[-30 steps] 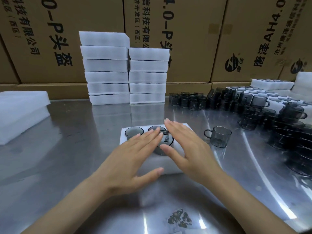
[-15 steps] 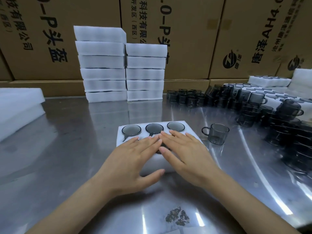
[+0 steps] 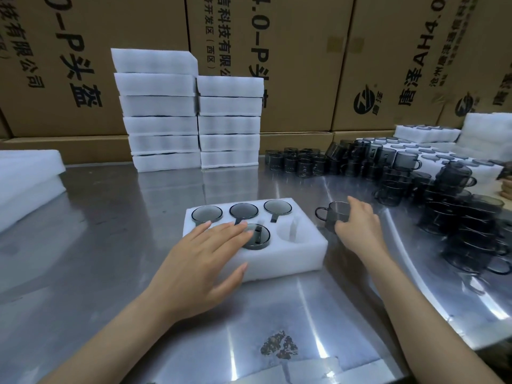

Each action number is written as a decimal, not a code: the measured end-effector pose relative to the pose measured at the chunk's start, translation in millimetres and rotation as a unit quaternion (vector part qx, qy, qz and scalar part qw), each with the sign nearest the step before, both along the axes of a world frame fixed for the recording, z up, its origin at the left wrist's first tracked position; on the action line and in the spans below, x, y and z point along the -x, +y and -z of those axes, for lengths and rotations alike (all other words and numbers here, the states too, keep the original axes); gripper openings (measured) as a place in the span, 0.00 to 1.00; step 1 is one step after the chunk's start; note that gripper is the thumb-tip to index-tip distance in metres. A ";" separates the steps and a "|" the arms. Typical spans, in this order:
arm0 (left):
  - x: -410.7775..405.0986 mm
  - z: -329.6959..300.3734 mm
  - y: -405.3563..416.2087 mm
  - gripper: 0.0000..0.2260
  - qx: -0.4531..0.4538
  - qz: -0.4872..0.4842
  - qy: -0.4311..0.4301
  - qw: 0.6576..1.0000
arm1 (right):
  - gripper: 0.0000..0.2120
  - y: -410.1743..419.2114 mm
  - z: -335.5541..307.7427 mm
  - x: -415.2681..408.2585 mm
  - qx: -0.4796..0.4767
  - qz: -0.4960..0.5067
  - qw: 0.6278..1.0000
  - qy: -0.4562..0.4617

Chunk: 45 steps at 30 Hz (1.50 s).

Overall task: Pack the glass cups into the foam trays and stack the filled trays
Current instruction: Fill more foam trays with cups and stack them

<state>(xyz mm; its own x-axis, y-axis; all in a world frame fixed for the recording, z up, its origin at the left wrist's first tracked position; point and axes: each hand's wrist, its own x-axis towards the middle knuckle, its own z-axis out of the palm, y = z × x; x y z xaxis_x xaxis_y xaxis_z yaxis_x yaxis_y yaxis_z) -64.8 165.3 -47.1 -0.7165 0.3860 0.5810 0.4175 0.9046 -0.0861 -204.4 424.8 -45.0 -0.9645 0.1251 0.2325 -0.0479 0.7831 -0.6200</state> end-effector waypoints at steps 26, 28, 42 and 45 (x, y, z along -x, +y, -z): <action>-1.4 -2.6 1.4 0.19 -0.008 0.005 -0.006 1.000 | 0.22 -44.6 -7.8 -45.8 0.052 -0.236 0.945 0.221; -1.2 -3.3 1.6 0.19 -0.011 0.005 -0.007 1.000 | 0.24 -44.1 -7.3 -45.5 0.046 -0.241 0.947 0.205; 1.6 -9.9 9.6 0.21 -0.011 0.002 -0.022 1.000 | 0.21 -53.5 -7.5 -51.4 0.001 -0.169 0.969 0.181; 1.9 -12.2 11.4 0.21 0.000 -0.003 -0.035 0.999 | 0.26 -54.7 -7.1 -51.4 -0.008 -0.154 0.971 0.181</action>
